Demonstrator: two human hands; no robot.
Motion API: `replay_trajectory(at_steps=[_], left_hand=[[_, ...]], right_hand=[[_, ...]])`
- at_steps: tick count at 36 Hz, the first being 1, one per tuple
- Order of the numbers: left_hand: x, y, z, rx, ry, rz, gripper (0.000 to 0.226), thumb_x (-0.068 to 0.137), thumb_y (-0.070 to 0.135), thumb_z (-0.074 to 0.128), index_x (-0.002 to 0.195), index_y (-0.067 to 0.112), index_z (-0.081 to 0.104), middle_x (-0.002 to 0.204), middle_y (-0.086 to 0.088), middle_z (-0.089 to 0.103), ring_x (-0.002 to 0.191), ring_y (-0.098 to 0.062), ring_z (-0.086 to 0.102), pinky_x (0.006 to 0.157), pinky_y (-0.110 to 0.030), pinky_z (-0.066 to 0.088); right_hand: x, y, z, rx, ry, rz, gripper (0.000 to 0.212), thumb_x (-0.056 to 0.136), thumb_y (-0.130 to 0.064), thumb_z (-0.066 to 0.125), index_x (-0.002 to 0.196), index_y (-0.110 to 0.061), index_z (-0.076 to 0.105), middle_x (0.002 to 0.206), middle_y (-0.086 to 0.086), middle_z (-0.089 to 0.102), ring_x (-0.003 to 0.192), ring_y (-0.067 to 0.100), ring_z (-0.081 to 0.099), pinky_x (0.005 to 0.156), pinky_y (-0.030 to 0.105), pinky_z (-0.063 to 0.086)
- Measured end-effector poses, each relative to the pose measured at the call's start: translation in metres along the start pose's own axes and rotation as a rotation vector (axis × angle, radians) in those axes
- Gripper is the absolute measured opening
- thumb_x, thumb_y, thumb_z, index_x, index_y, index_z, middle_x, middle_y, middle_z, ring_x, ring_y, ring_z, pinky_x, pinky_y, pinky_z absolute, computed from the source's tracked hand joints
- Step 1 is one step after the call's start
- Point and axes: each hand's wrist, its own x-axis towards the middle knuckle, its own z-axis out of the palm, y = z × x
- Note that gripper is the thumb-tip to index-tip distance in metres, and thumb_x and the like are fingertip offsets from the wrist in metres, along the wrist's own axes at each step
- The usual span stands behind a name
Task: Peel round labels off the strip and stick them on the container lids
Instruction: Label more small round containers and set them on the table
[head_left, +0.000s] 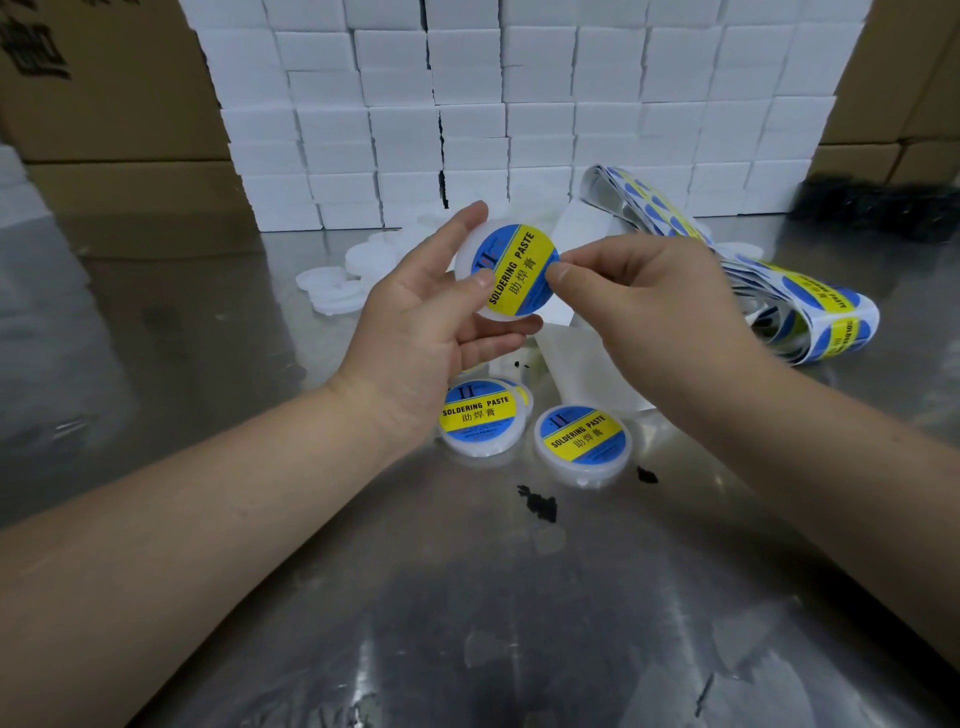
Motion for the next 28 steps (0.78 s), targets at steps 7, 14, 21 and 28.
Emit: replay_trajectory(at_steps=[7, 14, 21, 28], left_hand=[[0.0004, -0.0033, 0.0005, 0.049, -0.013, 0.040, 0.041, 0.093, 0.004, 0.047, 0.110, 0.042, 0.049, 0.087, 0.004, 0.072, 0.077, -0.022, 0.071, 0.064, -0.022, 0.054], [0.0002, -0.0052, -0.0001, 0.097, -0.019, 0.057, 0.043, 0.094, 0.004, 0.046, 0.109, 0.044, 0.048, 0.086, 0.007, 0.072, 0.079, -0.021, 0.071, 0.065, -0.022, 0.054], [0.0001, -0.0071, 0.0008, 0.126, -0.008, 0.073, 0.043, 0.094, 0.003, 0.046, 0.108, 0.044, 0.050, 0.083, 0.009, 0.072, 0.079, -0.020, 0.071, 0.065, -0.021, 0.054], [-0.0002, -0.0072, 0.0015, 0.140, -0.004, 0.082, 0.042, 0.094, 0.003, 0.046, 0.108, 0.043, 0.050, 0.083, 0.010, 0.072, 0.078, -0.019, 0.071, 0.066, -0.022, 0.055]], right_hand=[[-0.0001, 0.0000, 0.0005, -0.045, -0.004, -0.005, 0.027, 0.086, -0.019, 0.061, 0.064, -0.035, 0.060, 0.037, -0.021, 0.049, 0.037, -0.004, 0.045, 0.040, 0.006, 0.030], [-0.0001, 0.0010, 0.0005, -0.090, 0.000, -0.008, 0.029, 0.086, -0.019, 0.060, 0.063, -0.036, 0.058, 0.037, -0.023, 0.048, 0.037, -0.005, 0.045, 0.040, 0.006, 0.029], [0.0017, 0.0027, -0.0016, -0.115, 0.018, 0.013, 0.027, 0.085, -0.024, 0.061, 0.060, -0.035, 0.059, 0.037, -0.017, 0.048, 0.037, 0.000, 0.042, 0.039, 0.007, 0.028], [0.0016, 0.0039, -0.0009, -0.144, 0.014, 0.024, 0.027, 0.084, -0.025, 0.061, 0.058, -0.034, 0.060, 0.036, -0.014, 0.046, 0.035, 0.001, 0.039, 0.037, 0.008, 0.027]])
